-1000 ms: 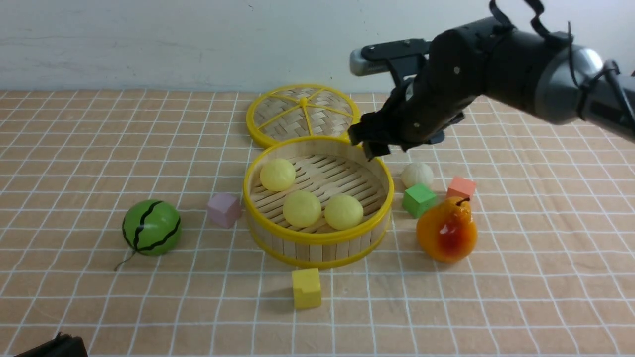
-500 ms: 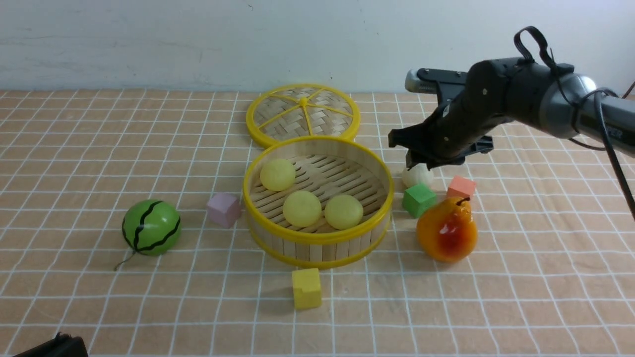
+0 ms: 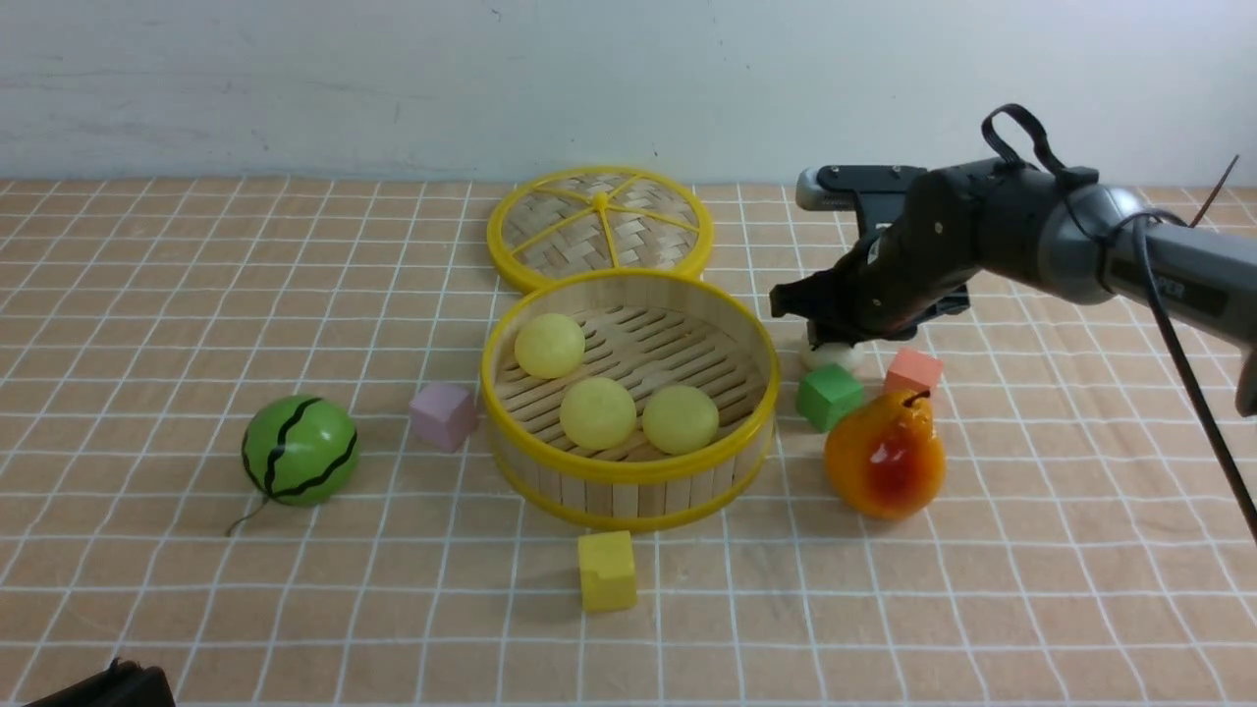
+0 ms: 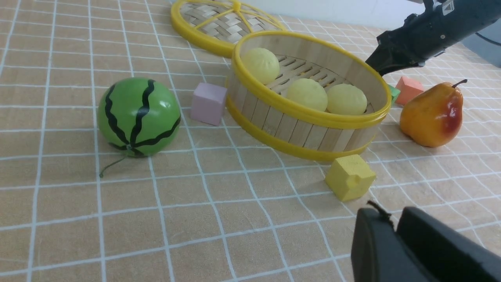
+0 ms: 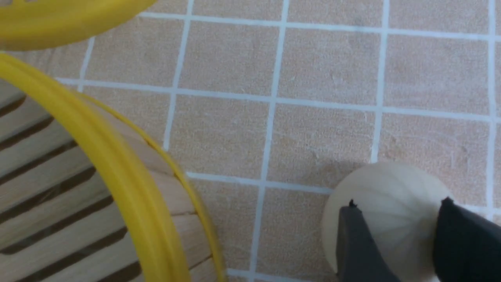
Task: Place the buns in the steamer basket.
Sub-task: Use the right arm to grab a steamed stuffed bun, then use the right arm to put the steamed stuffed bun into the steamer
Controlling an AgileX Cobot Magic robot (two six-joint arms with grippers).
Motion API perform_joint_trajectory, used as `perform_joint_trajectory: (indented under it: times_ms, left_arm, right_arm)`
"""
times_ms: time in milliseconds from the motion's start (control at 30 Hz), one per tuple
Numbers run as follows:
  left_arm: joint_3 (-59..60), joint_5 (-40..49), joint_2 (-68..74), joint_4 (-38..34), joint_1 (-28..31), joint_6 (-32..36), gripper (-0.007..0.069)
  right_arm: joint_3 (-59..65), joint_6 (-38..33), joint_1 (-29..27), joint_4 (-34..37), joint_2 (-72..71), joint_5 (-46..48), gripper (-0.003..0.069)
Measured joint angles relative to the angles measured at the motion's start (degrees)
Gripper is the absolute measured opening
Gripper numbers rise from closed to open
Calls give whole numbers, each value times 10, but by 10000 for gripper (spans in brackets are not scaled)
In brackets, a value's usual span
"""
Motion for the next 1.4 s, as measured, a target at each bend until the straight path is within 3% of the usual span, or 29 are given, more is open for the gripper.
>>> perform_joint_trajectory:
  times_ms: [233, 433, 567, 1200, 1400]
  left_arm:
    - [0, 0, 0, 0, 0, 0, 90]
    - [0, 0, 0, 0, 0, 0, 92]
    - [0, 0, 0, 0, 0, 0, 92]
    - [0, 0, 0, 0, 0, 0, 110]
    - [0, 0, 0, 0, 0, 0, 115]
  right_arm:
    - [-4, 0, 0, -2, 0, -7, 232]
    - [-4, 0, 0, -4, 9, -11, 68]
    - [-5, 0, 0, -4, 10, -13, 1]
    - [-4, -40, 2, -4, -42, 37, -1]
    - [-4, -104, 47, 20, -96, 32, 0]
